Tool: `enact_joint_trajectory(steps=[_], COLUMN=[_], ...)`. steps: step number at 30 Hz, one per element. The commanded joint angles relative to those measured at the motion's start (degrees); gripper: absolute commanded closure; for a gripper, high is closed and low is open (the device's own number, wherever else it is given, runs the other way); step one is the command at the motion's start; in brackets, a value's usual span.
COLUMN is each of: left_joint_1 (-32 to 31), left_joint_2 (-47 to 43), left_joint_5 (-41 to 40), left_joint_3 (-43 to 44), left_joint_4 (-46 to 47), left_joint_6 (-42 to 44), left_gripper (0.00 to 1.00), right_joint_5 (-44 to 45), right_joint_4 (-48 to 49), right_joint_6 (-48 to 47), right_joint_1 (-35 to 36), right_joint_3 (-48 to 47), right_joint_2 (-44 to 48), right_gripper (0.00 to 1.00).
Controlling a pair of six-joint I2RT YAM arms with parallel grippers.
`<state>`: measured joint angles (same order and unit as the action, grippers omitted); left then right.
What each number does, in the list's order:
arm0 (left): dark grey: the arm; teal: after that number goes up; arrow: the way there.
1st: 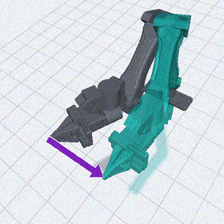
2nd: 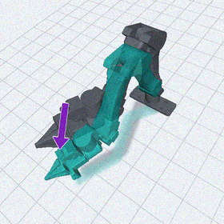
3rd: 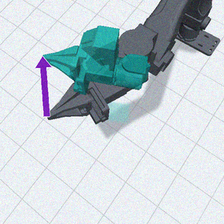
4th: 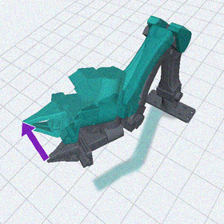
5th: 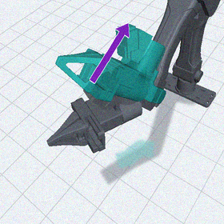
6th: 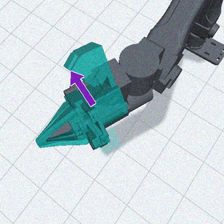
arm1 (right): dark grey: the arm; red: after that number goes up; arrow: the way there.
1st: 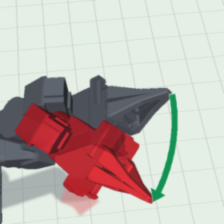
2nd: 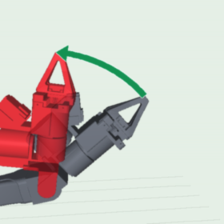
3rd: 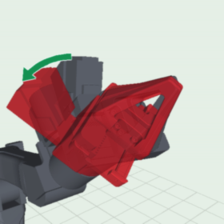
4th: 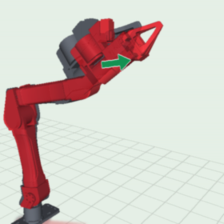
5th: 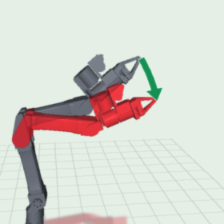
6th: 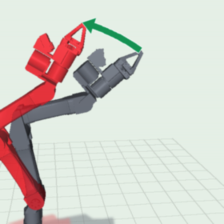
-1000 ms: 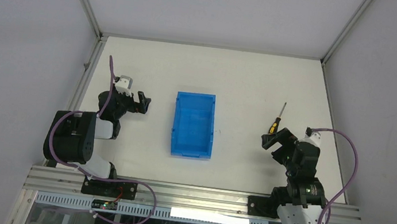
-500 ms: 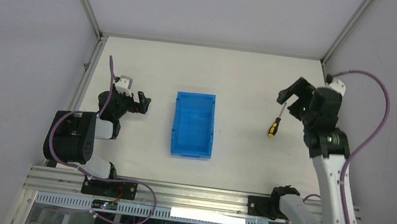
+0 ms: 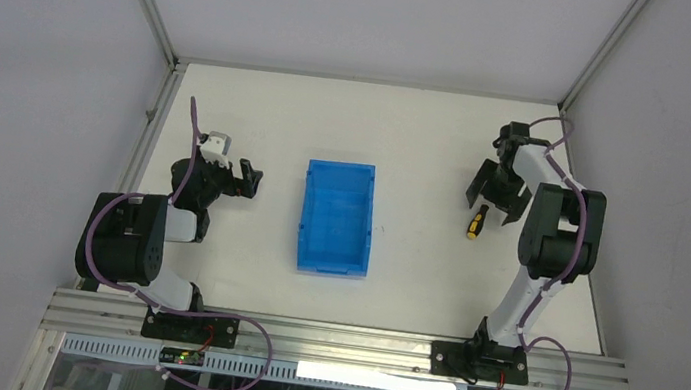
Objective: Put the screwdriver in the bin
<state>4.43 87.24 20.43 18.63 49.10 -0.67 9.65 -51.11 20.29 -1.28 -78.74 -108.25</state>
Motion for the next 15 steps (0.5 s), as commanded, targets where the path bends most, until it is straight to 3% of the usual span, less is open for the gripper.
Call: enact_joint_trajectory(steps=[1, 4, 10, 15], left_joint_1=[-0.43, -0.40, -0.43, -0.39], left_joint_2=[-0.23, -0.16, -0.14, -0.15], left_joint_5=[0.30, 0.25, 0.28, 0.23], left_joint_3=[0.74, 0.79, 0.74, 0.81], left_joint_4=[3.81, 3.73, 3.72, 3.68], left_joint_6=[0.14, 0.14, 0.14, 0.14], left_gripper=[0.01, 0.01, 0.01, 0.01], right_joint_5=[-0.77, -0.67, -0.90, -1.70], right_joint_4=[4.41, 6.36, 4.74, -5.99], right_joint_6=[-2.52, -4.17, -7.68, -10.90], right_joint_1=[-0.30, -0.46, -0.41, -0.39], right_joint_3=[2.23, 3.51, 2.88, -2.71], right_joint_2=[-2.16, -4.10, -2.36, 4.10], right_gripper=[0.20, 0.37, 0.96, 1.00])
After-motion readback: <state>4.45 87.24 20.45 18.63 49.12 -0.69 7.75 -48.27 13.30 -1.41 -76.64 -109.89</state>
